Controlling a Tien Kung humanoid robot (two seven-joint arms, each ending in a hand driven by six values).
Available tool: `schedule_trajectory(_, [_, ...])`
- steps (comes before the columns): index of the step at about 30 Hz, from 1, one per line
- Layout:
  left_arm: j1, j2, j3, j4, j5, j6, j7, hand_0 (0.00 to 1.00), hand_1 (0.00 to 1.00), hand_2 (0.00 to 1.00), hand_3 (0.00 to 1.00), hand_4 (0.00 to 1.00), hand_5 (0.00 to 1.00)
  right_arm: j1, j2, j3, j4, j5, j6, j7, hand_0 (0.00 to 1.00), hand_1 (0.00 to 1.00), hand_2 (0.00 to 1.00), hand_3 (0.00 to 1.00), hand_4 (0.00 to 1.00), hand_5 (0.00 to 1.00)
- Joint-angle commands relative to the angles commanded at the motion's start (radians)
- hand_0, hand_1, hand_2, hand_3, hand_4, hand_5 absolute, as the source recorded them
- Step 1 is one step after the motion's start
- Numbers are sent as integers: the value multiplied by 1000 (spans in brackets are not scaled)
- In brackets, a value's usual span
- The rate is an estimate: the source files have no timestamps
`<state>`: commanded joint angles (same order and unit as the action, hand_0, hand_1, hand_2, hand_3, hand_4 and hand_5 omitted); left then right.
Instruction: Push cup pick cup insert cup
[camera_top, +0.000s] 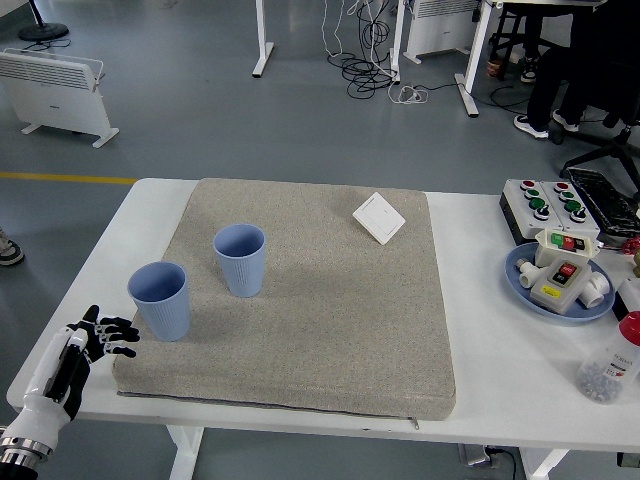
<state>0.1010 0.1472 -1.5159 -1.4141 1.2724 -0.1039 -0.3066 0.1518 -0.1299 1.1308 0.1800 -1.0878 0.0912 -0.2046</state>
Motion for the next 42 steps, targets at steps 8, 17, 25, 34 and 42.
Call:
schedule_trajectory(8, [-26,-3,27,29,67,-1,0,507,495,468,443,609,998,0,0,0,0,1,0,0,774,681,678,567,125,480])
schedule_trajectory(17, [-88,0,41,108,118,-6,8,542,500,473,444,628,998,-2,1,-1,0,3,0,-1,774,681,678,568,126,482])
schedule_trajectory(25, [-142,25,50,172,169,-9,12,552,502,474,444,629,998,-2,2,-1,0,5,0,0,774,681,678,568,126,482])
schedule_trajectory(34, [-185,34,73,229,193,-13,15,568,507,478,447,632,998,-4,3,-1,0,5,0,-1,774,679,678,567,125,483])
schedule_trajectory(42, [-216,41,68,264,218,-11,11,578,509,478,448,632,998,-3,4,-1,0,5,0,-1,775,679,678,567,125,483])
